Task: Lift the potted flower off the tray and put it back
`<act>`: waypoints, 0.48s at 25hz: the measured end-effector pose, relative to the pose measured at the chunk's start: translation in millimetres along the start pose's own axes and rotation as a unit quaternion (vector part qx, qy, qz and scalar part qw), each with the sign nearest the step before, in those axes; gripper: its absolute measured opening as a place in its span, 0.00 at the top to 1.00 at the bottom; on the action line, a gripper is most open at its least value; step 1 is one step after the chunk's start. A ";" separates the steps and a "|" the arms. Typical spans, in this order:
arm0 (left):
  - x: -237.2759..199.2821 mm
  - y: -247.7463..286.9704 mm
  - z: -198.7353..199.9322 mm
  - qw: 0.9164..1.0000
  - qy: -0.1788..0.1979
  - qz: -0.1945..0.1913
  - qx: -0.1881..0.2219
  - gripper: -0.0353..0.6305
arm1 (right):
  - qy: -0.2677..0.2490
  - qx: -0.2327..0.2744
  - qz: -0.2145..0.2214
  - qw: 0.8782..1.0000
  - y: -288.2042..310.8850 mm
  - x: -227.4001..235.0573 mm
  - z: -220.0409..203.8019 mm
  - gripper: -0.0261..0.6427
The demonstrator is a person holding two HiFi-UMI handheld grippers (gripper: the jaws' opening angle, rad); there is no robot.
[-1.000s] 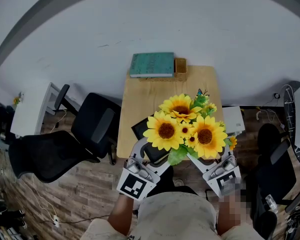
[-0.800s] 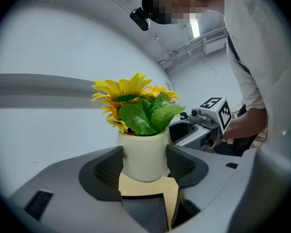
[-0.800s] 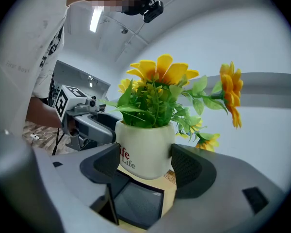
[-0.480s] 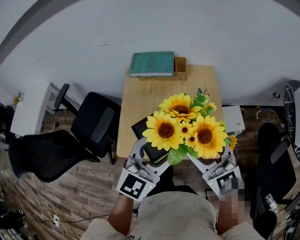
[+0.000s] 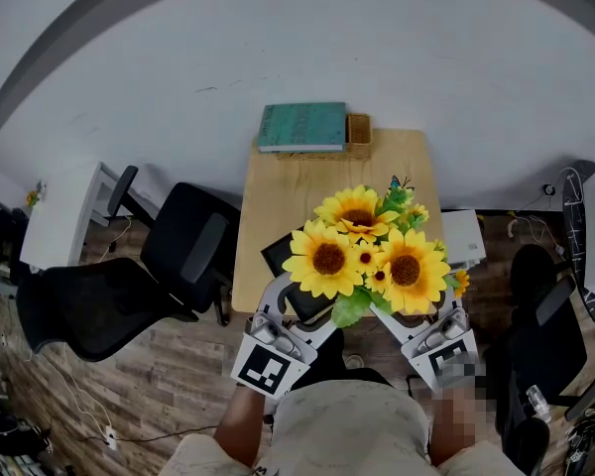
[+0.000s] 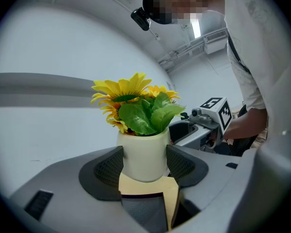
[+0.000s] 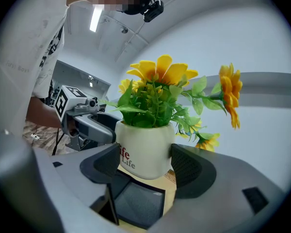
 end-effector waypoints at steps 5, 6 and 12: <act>-0.1 -0.4 -0.6 1.000 0.001 0.000 -0.003 0.53 | -0.002 0.005 0.002 1.000 0.7 -0.1 1.2 0.44; -0.1 -0.5 -0.5 1.000 0.001 0.000 -0.003 0.53 | 0.000 -0.001 0.003 1.000 0.4 -0.2 -0.4 0.44; 0.1 -0.4 1.3 1.000 0.000 0.003 0.001 0.53 | -0.003 0.004 0.005 1.000 -0.1 0.5 1.7 0.44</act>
Point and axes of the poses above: the fingertips, and each gripper's own axes: y forward along the fingers, x to its right, z out of its top, the point moved 2 cm from there along -y, backward along the fingers, and after that the axes turned 2 degrees about -y, right-handed, at the moved point
